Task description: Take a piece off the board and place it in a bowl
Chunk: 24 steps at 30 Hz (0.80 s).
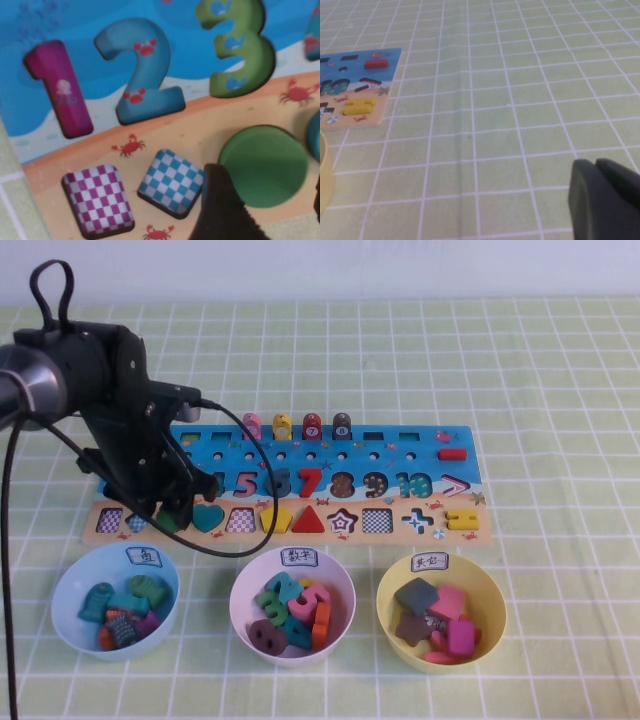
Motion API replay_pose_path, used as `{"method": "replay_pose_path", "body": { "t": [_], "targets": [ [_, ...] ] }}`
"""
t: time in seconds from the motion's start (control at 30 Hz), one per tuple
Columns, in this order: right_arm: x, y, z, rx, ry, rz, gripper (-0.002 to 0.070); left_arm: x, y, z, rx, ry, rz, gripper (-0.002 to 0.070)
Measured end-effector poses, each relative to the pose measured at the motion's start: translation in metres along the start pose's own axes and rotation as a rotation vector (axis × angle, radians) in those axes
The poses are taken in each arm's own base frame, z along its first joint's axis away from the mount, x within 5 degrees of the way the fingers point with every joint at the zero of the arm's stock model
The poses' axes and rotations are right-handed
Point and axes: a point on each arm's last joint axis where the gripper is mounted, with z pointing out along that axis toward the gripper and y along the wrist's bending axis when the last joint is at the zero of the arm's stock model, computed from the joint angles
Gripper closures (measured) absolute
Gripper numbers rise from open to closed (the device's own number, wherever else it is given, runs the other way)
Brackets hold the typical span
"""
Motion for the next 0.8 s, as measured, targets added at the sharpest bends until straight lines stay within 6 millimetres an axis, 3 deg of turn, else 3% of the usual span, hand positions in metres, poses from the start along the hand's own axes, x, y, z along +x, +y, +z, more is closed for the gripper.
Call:
{"method": "replay_pose_path", "body": {
  "t": [0.43,0.8],
  "targets": [
    [0.0000,0.0000,0.0000,0.000,0.000,0.000,0.0694,-0.0002,0.0003,0.0039,-0.003,0.010,0.002,0.0333],
    [0.0000,0.0000,0.0000,0.000,0.000,0.000,0.0694,-0.0008,0.0003,0.0034,-0.003,0.006,0.002,0.0470]
  ]
}}
